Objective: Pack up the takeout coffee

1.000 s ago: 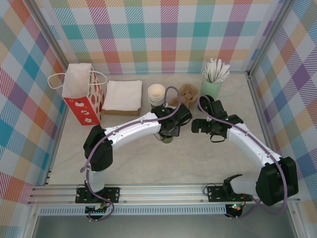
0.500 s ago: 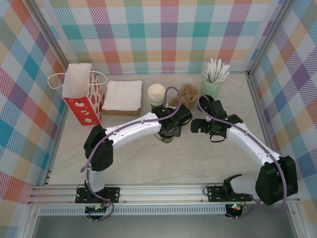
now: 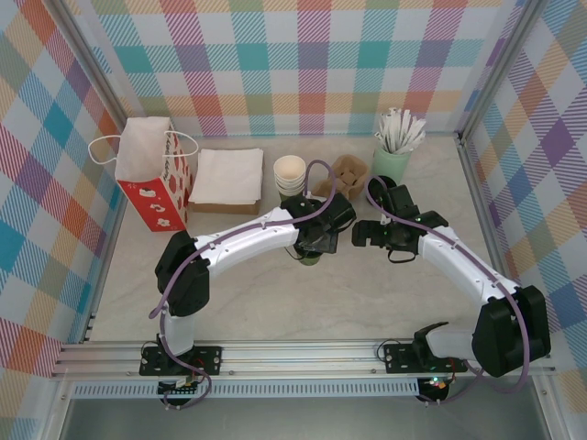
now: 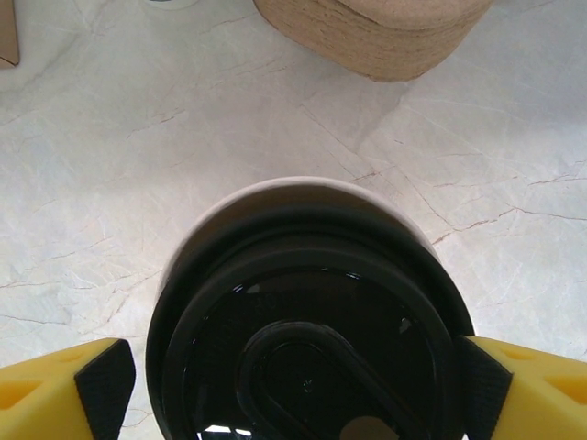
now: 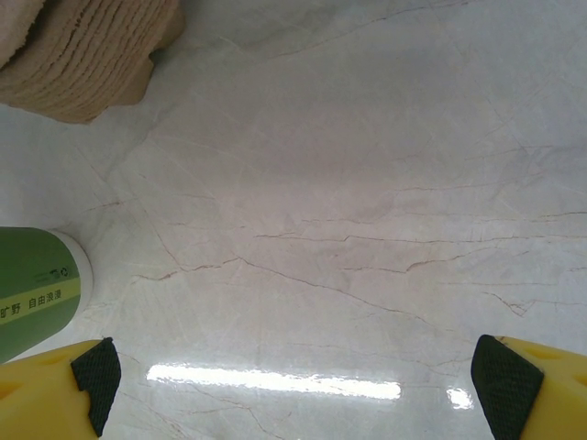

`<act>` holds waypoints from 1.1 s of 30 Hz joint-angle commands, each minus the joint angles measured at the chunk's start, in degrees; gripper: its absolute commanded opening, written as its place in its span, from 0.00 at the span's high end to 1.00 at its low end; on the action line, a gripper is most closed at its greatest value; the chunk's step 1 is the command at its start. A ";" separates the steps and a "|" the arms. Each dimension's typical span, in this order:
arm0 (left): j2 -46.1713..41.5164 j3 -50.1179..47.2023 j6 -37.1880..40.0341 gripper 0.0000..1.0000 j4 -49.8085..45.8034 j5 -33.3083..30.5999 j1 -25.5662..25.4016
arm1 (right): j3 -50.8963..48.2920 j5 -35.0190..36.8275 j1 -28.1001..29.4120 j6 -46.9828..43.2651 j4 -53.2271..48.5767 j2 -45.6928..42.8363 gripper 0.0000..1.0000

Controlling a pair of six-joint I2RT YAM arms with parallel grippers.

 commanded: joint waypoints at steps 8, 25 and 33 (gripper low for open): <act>-7.34 1.13 -0.81 0.03 1.66 2.60 1.37 | 3.85 -7.55 -0.30 -0.52 -0.17 0.35 0.00; -23.84 -21.35 -6.22 0.12 17.96 22.87 13.62 | 17.60 -28.72 6.14 4.54 -6.37 11.69 0.22; -29.23 -29.86 -9.67 0.13 21.95 26.42 17.41 | 19.71 -28.81 9.76 8.68 -10.72 13.19 0.27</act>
